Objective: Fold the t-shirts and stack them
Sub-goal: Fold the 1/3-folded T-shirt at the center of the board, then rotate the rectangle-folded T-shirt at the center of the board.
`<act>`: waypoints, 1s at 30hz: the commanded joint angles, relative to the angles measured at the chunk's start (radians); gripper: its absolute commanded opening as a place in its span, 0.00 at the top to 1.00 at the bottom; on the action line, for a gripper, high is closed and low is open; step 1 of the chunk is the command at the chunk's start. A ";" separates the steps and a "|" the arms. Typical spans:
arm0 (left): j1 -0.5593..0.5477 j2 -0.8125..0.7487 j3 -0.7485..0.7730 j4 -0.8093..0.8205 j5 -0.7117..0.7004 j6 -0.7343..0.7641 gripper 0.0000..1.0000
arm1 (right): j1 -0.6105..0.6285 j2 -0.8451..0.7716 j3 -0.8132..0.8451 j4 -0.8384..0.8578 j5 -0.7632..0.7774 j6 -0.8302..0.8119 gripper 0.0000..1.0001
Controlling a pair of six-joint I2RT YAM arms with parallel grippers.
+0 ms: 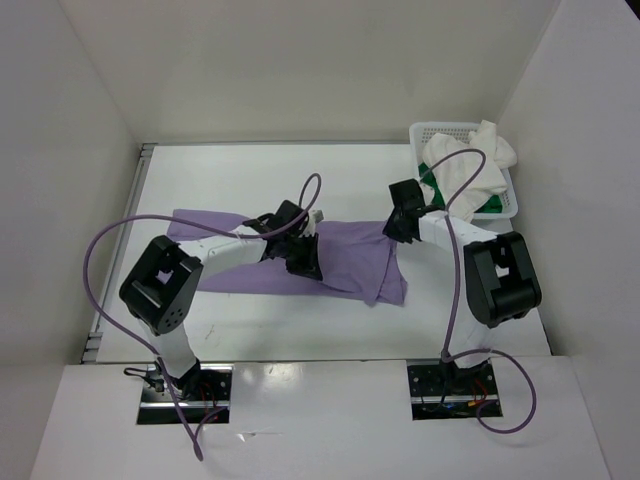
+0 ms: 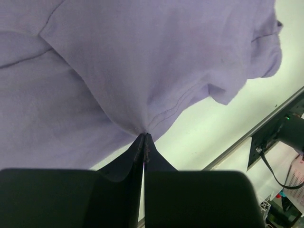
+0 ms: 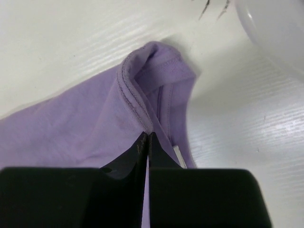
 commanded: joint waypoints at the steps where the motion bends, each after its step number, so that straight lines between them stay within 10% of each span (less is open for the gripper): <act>1: -0.004 -0.050 0.003 -0.020 -0.005 0.025 0.97 | -0.005 0.035 0.063 0.038 0.035 -0.023 0.98; 7: -0.004 -0.050 0.003 -0.052 -0.028 0.047 0.90 | -0.014 0.079 0.121 0.038 0.063 -0.032 0.94; 18: 0.016 -0.131 -0.007 -0.150 -0.127 0.114 0.36 | -0.014 0.033 0.152 0.018 0.053 -0.032 0.65; 23: 0.169 -0.174 0.019 -0.138 -0.122 0.125 0.31 | -0.014 -0.106 0.112 -0.014 0.001 -0.041 0.63; 26: 0.295 -0.183 0.032 -0.086 -0.101 0.116 0.29 | -0.014 -0.146 0.072 -0.014 -0.057 -0.051 0.83; 30: 0.443 -0.137 0.055 -0.038 -0.126 0.087 0.56 | 0.055 -0.128 0.034 0.013 -0.092 -0.051 0.99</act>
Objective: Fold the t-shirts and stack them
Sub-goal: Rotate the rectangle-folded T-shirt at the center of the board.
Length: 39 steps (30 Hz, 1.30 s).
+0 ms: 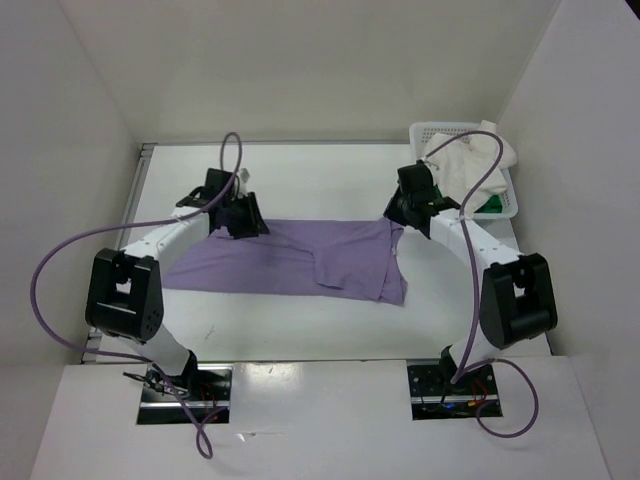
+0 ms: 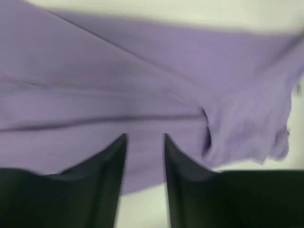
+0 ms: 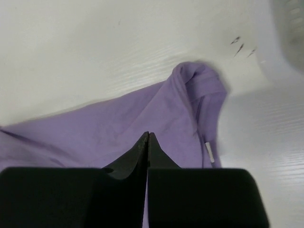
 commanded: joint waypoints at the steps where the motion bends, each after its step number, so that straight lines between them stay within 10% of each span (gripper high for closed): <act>1: 0.089 0.027 0.035 0.066 -0.027 -0.011 0.62 | 0.070 0.024 -0.034 0.015 -0.041 -0.009 0.99; 6: 0.255 0.122 0.095 0.113 -0.061 -0.033 0.83 | 0.104 0.115 -0.043 0.067 -0.089 0.001 0.99; 21: 0.475 0.435 0.140 0.145 -0.165 -0.046 0.78 | 0.133 0.313 -0.034 0.142 -0.098 0.033 0.99; 28: 0.501 0.292 0.017 0.094 -0.128 -0.037 0.77 | 0.133 0.454 0.069 0.142 -0.101 0.066 0.99; 34: 0.501 0.025 -0.127 -0.002 -0.041 -0.014 0.63 | 0.156 0.682 0.482 0.032 -0.132 0.070 0.99; 39: 0.490 -0.173 -0.164 -0.084 -0.001 0.012 0.51 | 0.167 1.113 1.356 -0.226 -0.155 0.040 0.99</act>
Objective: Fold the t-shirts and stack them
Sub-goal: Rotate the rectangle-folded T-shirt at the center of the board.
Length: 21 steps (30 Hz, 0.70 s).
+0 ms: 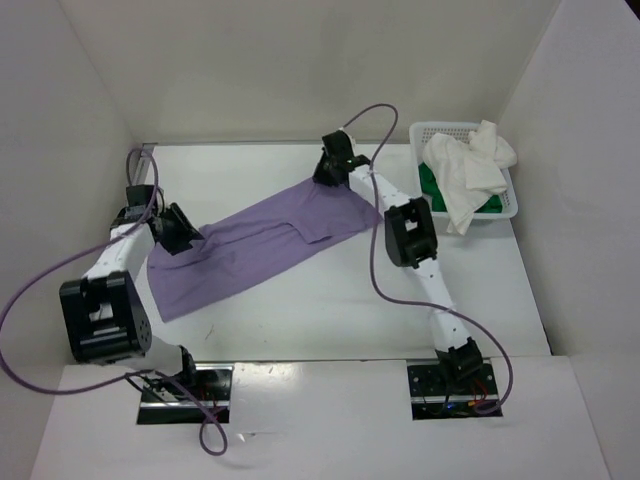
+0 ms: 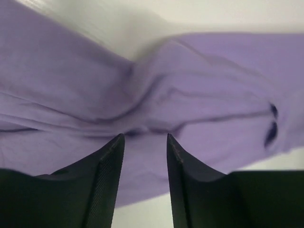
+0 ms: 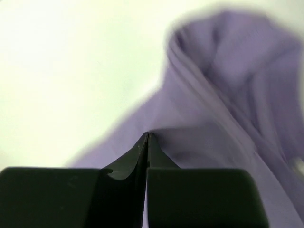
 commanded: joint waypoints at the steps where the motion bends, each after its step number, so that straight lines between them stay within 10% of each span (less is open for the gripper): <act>1: -0.022 -0.119 -0.024 -0.084 0.061 0.031 0.50 | 0.028 0.218 0.497 -0.288 -0.014 -0.026 0.99; 4: -0.064 -0.157 -0.013 -0.150 0.044 0.065 0.49 | 0.037 0.372 1.031 -0.484 -0.033 -0.044 0.96; 14: -0.157 -0.182 0.016 -0.103 0.000 0.076 0.55 | 0.111 -0.603 -0.422 0.003 0.108 -0.104 0.82; 21: -0.249 -0.105 0.080 -0.008 -0.011 0.010 0.91 | 0.048 -0.710 -0.804 0.060 0.131 -0.104 0.90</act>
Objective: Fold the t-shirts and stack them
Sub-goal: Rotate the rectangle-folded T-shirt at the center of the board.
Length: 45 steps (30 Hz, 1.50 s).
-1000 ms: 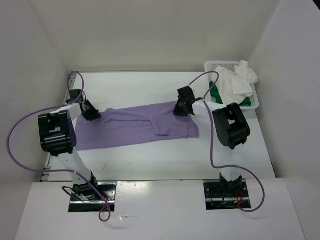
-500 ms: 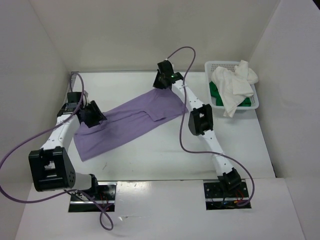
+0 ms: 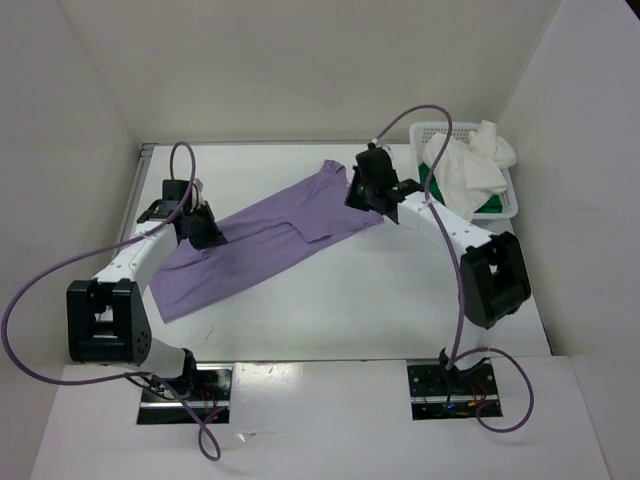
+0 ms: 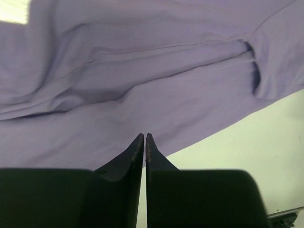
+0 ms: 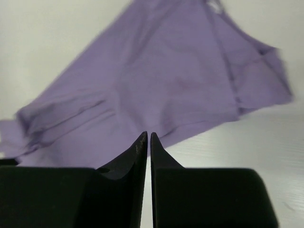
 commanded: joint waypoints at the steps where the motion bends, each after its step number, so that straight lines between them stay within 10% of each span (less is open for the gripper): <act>1: -0.037 0.005 0.067 0.065 0.000 -0.016 0.93 | -0.040 0.100 -0.123 0.090 0.045 -0.005 0.92; 16: -0.065 0.005 0.137 0.015 0.091 -0.007 0.92 | -0.083 0.531 0.180 0.097 0.004 -0.015 0.96; 25: -0.093 0.014 0.214 -0.038 0.080 -0.007 0.86 | -0.073 1.086 1.362 -0.425 -0.062 -0.025 0.96; 28: -0.093 0.036 0.263 -0.028 0.089 0.002 0.84 | -0.060 1.099 1.598 -0.626 -0.073 -0.049 0.79; 33: -0.102 0.045 0.292 -0.004 0.123 -0.018 0.80 | 0.058 0.817 1.206 -0.589 0.005 -0.101 0.83; 37: -0.102 0.014 0.257 -0.004 0.109 -0.018 0.90 | 0.063 0.168 0.284 -0.089 -0.092 0.003 0.80; 45: -0.102 -0.154 0.136 -0.001 0.096 -0.030 0.94 | 0.329 -0.076 -0.255 0.279 -0.128 0.281 0.77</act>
